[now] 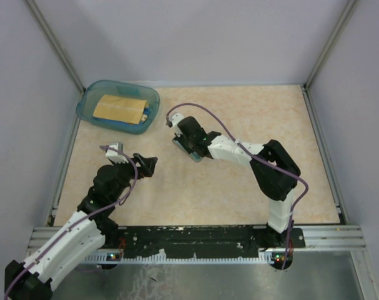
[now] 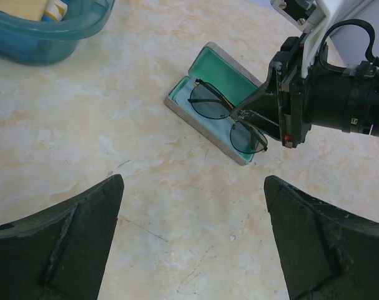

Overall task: Organize the sunglasses
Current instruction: Place the sunglasses in the sunglasses case, then close the sunglasses case at the center of the board.

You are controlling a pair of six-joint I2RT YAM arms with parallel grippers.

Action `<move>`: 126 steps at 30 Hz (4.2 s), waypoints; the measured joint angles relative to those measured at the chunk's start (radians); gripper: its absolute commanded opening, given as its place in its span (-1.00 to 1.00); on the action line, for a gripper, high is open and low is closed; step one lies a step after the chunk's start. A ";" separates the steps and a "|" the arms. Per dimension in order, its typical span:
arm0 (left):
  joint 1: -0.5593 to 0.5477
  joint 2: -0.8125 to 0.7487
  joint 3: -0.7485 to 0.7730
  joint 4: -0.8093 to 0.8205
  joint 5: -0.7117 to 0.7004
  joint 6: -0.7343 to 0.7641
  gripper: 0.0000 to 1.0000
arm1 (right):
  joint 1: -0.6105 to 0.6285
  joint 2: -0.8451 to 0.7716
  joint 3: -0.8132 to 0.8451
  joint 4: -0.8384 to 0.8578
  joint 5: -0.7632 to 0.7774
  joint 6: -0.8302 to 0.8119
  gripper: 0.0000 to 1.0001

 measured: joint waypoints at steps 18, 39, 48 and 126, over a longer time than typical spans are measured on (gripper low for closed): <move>0.000 -0.005 0.000 0.000 -0.016 0.001 1.00 | 0.000 0.032 0.050 -0.024 -0.024 0.000 -1.00; 0.000 -0.027 0.000 -0.001 -0.031 0.001 1.00 | 0.000 0.065 0.090 -0.079 -0.041 0.001 -1.00; 0.000 -0.028 0.000 -0.002 -0.032 0.001 1.00 | 0.000 0.065 0.091 -0.091 -0.044 0.004 -0.94; 0.000 0.822 0.294 0.143 0.071 0.047 1.00 | -0.235 -0.106 0.059 -0.121 0.167 0.282 0.99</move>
